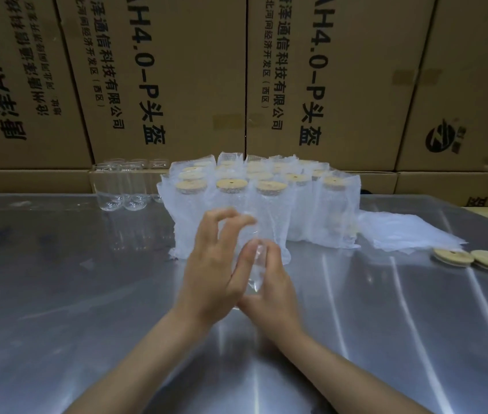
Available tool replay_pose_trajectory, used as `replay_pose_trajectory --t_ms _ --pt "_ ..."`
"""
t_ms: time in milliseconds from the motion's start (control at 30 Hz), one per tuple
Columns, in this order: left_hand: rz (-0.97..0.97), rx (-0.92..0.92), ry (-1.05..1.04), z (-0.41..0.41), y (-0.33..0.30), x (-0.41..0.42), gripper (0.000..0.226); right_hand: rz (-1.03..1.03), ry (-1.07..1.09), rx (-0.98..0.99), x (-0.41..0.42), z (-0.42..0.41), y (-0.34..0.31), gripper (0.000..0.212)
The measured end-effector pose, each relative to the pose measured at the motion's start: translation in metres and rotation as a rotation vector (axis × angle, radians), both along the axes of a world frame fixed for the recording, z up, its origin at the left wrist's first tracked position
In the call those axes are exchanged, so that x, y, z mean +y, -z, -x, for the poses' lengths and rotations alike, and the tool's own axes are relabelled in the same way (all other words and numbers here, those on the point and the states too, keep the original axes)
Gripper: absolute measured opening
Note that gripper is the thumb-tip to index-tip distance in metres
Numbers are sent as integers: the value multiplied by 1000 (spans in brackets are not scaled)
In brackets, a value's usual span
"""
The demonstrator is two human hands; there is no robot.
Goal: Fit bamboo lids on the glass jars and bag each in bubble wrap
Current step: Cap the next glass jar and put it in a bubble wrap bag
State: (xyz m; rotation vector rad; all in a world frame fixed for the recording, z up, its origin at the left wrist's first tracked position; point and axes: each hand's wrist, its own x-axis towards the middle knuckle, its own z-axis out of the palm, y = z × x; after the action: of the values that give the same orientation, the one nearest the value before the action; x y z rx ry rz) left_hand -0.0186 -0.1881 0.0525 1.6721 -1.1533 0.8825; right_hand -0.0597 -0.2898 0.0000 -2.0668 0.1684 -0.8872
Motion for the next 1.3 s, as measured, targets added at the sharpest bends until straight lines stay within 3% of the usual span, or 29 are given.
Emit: replay_pose_trajectory --t_ms 133,233,333,700,767,867,967,1067,1167,1300 --pt "32 433 267 7 12 -34 71 -138 56 -88 -22 10 0 81" --pt "-30 755 386 5 30 -53 82 -149 103 -82 -41 19 -1 91" --pt "-35 923 448 0 41 -68 85 -155 100 -42 -57 25 0 93" --pt "-64 1020 512 -2 46 -77 83 -309 -54 47 -68 28 -2 86" --pt "-61 1037 523 -2 46 -75 75 -324 -144 78 -70 33 -4 87" --pt "-48 1062 513 -2 45 -74 61 -406 -181 41 -78 38 -7 73" --pt "-18 1072 513 -1 43 -75 67 -439 -28 -42 -106 40 -9 50" --pt "-64 1040 514 0 45 -76 71 -316 351 27 -157 43 -6 27" --pt "-103 1009 517 1 46 -76 72 -167 628 208 -210 56 -2 37" --pt "-106 1005 514 2 46 -76 70 -82 842 368 -256 71 -1 49"
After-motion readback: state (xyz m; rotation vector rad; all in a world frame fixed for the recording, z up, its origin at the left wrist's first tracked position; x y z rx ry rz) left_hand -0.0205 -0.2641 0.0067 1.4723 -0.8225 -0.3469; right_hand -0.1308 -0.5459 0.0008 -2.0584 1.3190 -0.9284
